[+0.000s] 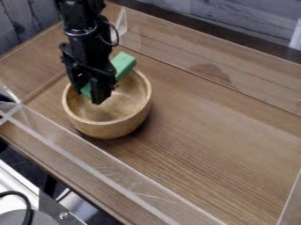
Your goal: Put the green block in the brown bowl
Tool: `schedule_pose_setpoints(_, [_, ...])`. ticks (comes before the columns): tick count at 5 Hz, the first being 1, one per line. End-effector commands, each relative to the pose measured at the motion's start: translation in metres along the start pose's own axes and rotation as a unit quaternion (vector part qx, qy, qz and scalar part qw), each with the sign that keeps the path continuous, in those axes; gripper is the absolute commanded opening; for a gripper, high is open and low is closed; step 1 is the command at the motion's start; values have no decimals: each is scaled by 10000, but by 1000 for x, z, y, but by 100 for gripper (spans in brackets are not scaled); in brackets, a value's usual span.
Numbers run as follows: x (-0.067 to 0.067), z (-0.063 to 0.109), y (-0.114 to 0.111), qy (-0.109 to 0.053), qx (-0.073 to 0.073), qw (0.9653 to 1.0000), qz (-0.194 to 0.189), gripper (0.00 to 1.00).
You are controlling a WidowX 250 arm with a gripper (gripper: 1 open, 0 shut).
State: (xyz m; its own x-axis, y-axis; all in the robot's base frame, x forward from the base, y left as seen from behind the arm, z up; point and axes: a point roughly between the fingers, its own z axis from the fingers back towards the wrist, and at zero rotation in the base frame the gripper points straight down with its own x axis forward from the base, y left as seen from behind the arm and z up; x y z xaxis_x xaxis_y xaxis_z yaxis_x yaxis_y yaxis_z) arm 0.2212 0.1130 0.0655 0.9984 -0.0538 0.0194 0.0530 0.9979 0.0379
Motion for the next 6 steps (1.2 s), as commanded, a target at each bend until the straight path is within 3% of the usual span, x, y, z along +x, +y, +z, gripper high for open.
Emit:
schedule_pose_setpoints(1, [6,6,1,-109,88,9999,-35,0])
schedule_pose_setpoints(6, [5,-5,-5,81,85,9999,-44,0])
